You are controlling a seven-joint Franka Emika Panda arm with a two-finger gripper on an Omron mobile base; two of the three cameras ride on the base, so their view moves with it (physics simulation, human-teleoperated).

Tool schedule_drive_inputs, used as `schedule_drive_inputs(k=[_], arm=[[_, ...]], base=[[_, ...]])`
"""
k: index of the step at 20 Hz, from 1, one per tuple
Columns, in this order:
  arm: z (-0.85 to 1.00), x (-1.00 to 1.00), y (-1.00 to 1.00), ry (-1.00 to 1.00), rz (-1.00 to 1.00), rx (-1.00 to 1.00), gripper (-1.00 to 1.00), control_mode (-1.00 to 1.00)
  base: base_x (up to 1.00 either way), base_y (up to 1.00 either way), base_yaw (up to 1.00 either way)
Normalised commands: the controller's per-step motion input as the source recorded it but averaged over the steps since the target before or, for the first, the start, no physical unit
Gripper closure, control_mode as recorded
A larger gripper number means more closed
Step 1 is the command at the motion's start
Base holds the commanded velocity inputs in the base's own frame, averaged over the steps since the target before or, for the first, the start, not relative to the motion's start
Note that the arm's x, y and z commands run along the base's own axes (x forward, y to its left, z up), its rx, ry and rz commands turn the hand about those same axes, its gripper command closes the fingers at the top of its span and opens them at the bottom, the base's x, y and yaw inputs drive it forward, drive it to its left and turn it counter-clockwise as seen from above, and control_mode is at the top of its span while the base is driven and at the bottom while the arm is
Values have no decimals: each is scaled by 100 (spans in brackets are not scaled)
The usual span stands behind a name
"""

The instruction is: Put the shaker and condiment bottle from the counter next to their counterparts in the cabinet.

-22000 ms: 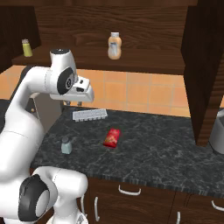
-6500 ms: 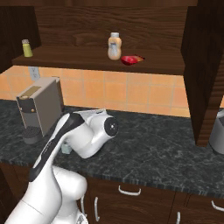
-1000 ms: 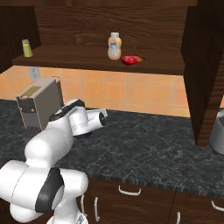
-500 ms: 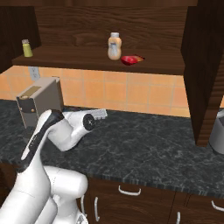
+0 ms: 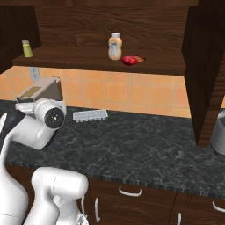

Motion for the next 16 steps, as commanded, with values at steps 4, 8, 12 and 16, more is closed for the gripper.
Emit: schedule_drive_inputs(k=[4, 8, 12, 16], arm=[[100, 0, 0, 0, -3, 3, 100, -100], [100, -4, -3, 0, -4, 0, 100, -100], [99, 0, -12, 0, 0, 0, 100, -100], [86, 0, -12, 0, 0, 0, 100, -100]], base=[[0, 0, 0], [0, 0, 0], [0, 0, 0], [0, 0, 0]])
